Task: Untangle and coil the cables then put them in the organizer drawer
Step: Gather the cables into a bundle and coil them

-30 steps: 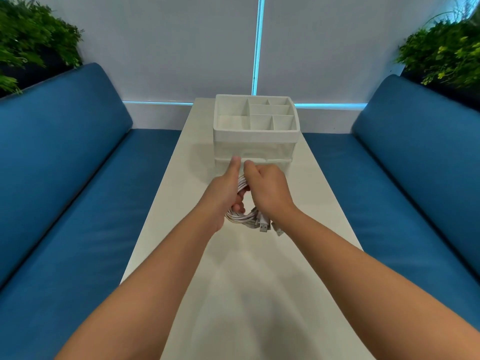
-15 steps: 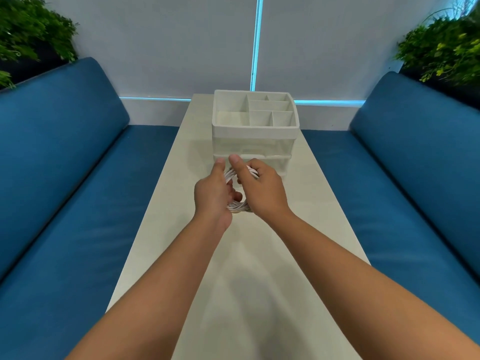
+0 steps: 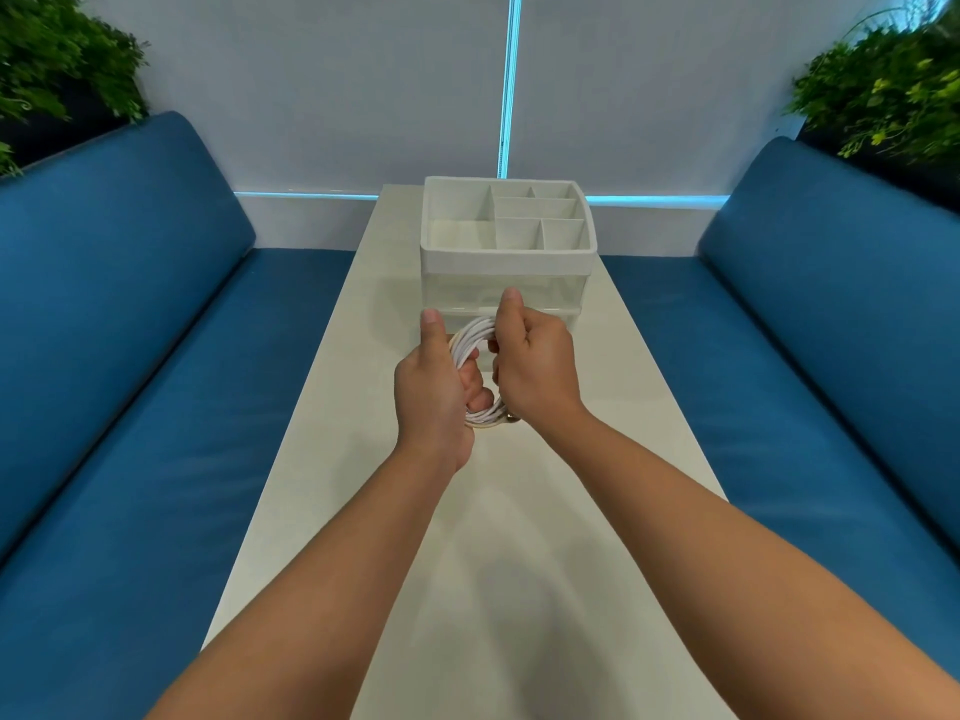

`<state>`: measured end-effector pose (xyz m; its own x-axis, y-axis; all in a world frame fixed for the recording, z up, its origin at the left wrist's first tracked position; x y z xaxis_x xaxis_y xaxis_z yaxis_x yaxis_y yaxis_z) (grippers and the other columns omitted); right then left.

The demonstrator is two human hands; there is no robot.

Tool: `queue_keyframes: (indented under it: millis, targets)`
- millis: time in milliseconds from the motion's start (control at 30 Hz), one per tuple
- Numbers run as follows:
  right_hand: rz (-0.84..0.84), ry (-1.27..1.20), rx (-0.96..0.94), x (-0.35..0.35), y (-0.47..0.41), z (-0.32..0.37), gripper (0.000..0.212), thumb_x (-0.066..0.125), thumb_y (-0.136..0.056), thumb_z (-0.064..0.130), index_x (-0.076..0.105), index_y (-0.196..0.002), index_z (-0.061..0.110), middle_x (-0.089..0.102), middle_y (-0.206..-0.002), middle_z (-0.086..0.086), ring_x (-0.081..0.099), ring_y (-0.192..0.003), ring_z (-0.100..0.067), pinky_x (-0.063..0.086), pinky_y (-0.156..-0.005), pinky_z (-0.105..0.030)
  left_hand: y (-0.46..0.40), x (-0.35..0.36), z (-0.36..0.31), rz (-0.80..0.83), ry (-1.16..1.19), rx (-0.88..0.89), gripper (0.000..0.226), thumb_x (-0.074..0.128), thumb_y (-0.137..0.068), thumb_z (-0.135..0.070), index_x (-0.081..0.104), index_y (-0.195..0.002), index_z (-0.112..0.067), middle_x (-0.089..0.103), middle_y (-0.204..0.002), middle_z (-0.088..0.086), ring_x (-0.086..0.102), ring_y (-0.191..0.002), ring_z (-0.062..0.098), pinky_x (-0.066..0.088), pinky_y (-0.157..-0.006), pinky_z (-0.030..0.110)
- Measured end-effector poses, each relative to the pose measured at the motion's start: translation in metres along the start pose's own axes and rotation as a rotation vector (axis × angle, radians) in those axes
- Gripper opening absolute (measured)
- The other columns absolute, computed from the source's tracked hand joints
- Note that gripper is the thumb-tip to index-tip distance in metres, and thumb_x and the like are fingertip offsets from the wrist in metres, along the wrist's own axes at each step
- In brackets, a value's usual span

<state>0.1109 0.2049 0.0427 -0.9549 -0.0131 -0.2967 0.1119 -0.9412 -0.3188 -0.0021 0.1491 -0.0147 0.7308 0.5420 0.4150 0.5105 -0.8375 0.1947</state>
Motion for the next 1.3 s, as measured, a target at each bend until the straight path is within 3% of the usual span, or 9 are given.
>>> queue_keyframes:
  millis: [200,300,400,600,700,833,1000,1167,1300]
  targets:
    - [0.054,0.042,-0.026,0.004,-0.006,0.003,0.057,0.033,-0.102,0.036,0.052,-0.066,-0.005,0.057,-0.067,-0.025,0.051,-0.055,-0.032,0.045,-0.057,-0.04,-0.004,0.012,0.011,0.23,0.115,-0.13,0.063,0.038,-0.103,-0.047,0.053,-0.052,-0.013,0.034,-0.046,0.004,0.031,-0.041,0.014,0.032,-0.049,0.027]
    - [0.2,0.131,-0.019,0.012,-0.005,0.001,0.055,0.035,-0.101,0.034,0.048,-0.053,0.009,0.052,-0.048,-0.003,0.049,-0.047,-0.011,0.041,-0.053,-0.028,0.0,0.024,0.017,0.466,0.025,-0.347,0.059,0.033,-0.101,-0.038,0.055,-0.058,-0.005,0.044,-0.043,0.009,0.041,-0.038,0.019,0.047,-0.058,0.03]
    - [0.299,0.229,-0.051,0.018,-0.001,0.0,0.052,0.038,-0.099,0.029,0.044,-0.048,0.019,0.05,-0.044,0.008,0.046,-0.047,-0.006,0.039,-0.054,-0.027,0.0,0.021,0.017,0.515,-0.203,-0.432,0.059,0.033,-0.101,-0.039,0.056,-0.062,-0.001,0.048,-0.047,0.011,0.045,-0.04,0.023,0.05,-0.072,0.038]
    - [0.285,0.222,-0.076,0.019,-0.004,0.005,0.049,0.036,-0.099,0.03,0.051,-0.055,0.014,0.058,-0.054,-0.001,0.051,-0.053,-0.016,0.045,-0.058,-0.033,-0.011,0.014,0.013,0.247,-0.31,-0.23,0.059,0.045,-0.098,-0.055,0.047,-0.058,-0.012,0.028,-0.042,-0.003,0.024,-0.037,0.015,0.044,-0.058,0.031]
    - [0.262,0.179,-0.052,0.018,-0.004,0.001,0.045,0.035,-0.1,0.033,0.053,-0.064,0.013,0.061,-0.062,-0.004,0.058,-0.056,-0.018,0.048,-0.061,-0.037,-0.013,0.01,0.006,0.15,-0.307,-0.156,0.054,0.047,-0.099,-0.049,0.049,-0.062,-0.01,0.031,-0.043,-0.003,0.026,-0.035,0.014,0.042,-0.052,0.03]
    - [0.321,-0.107,0.225,0.017,-0.012,-0.016,0.033,0.042,-0.085,0.043,0.058,-0.082,0.014,0.062,-0.08,-0.006,0.062,-0.064,-0.024,0.047,-0.066,-0.038,-0.011,0.001,0.008,0.078,-0.224,-0.163,0.047,0.049,-0.099,-0.038,0.047,-0.061,-0.01,0.031,-0.043,-0.002,0.024,-0.032,0.013,0.04,-0.052,0.03]
    - [0.45,-0.043,0.172,0.015,-0.005,-0.011,0.04,0.058,-0.09,0.045,0.065,-0.094,0.007,0.066,-0.086,-0.011,0.06,-0.073,-0.014,0.046,-0.07,-0.032,-0.012,-0.005,0.008,0.032,-0.096,-0.169,0.044,0.049,-0.1,-0.034,0.049,-0.062,-0.011,0.031,-0.045,-0.003,0.023,-0.034,0.012,0.038,-0.049,0.029]
    - [0.581,-0.13,0.151,0.024,0.009,-0.019,0.046,0.082,-0.074,0.018,0.053,-0.109,0.011,0.066,-0.085,0.001,0.063,-0.074,-0.012,0.052,-0.063,-0.027,-0.012,-0.007,0.01,0.014,-0.065,-0.175,0.04,0.051,-0.099,-0.033,0.06,-0.07,-0.008,0.059,-0.052,0.002,0.057,-0.046,0.017,0.044,-0.047,0.025]
    - [0.597,-0.11,0.154,0.024,0.008,-0.025,0.034,0.069,-0.081,0.0,0.058,-0.113,0.008,0.062,-0.081,-0.004,0.059,-0.072,-0.016,0.05,-0.064,-0.031,-0.009,-0.007,0.013,0.034,0.03,-0.202,0.04,0.05,-0.099,-0.029,0.051,-0.064,-0.01,0.037,-0.047,-0.001,0.029,-0.037,0.014,0.035,-0.046,0.026]
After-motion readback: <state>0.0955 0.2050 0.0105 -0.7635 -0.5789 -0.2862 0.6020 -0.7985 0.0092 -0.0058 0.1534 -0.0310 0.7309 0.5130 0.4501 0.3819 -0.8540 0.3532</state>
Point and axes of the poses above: each hand's wrist, its own y-axis away from the middle knuckle, its own x-axis out of the palm, z = x × y, the point moved 10 cm from there along -y, towards the middle knuckle
